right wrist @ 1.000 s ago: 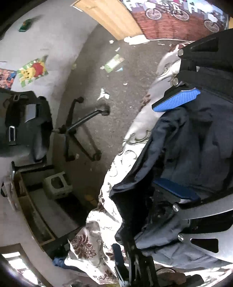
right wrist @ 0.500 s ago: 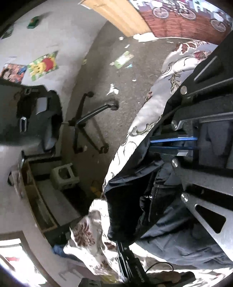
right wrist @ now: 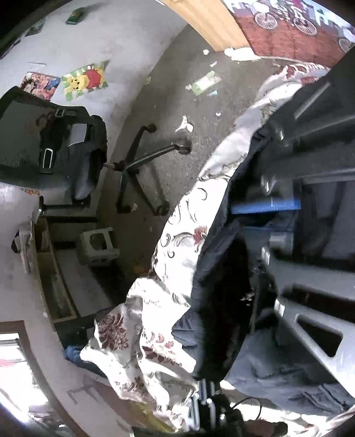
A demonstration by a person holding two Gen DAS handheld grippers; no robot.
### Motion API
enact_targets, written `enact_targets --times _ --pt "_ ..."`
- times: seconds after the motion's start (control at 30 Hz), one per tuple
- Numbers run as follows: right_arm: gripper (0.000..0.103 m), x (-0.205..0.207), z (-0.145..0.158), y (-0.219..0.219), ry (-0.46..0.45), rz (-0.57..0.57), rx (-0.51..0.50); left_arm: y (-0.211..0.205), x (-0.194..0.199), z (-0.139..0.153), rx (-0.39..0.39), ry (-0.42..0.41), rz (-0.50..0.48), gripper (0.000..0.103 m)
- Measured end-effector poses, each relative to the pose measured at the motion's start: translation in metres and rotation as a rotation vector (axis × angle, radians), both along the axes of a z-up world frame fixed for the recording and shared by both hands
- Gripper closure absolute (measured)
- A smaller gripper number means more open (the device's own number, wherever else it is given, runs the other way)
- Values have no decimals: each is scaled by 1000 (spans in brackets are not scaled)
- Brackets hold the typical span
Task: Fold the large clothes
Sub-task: 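Lift the hem and fold it toward the collar with both tools, then open the right tool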
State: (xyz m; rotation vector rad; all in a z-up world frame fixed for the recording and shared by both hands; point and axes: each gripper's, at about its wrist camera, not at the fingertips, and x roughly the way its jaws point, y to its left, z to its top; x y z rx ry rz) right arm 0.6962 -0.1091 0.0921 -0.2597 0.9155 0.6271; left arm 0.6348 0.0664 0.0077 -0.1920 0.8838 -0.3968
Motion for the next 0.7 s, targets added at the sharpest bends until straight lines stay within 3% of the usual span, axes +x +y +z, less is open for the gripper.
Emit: enact_targets --times 0.17,0.3,0.5,0.6,0.7 --pt "97 -57 6 -12 30 104 36 13 -20 -8 24 47 -8 100" --pt "97 -88 -35 -4 120 153 -9 13 -23 -39 88 137 -13 100" --pt "97 -53 -98 -11 214 0 101 -2 -6 -91 137 192 35 100" --pt "99 -36 -114 -14 233 -52 141 -6 9 -105 144 196 64 100" --pt "99 -34 -111 -16 223 -60 162 -4 9 -104 141 184 67 99"
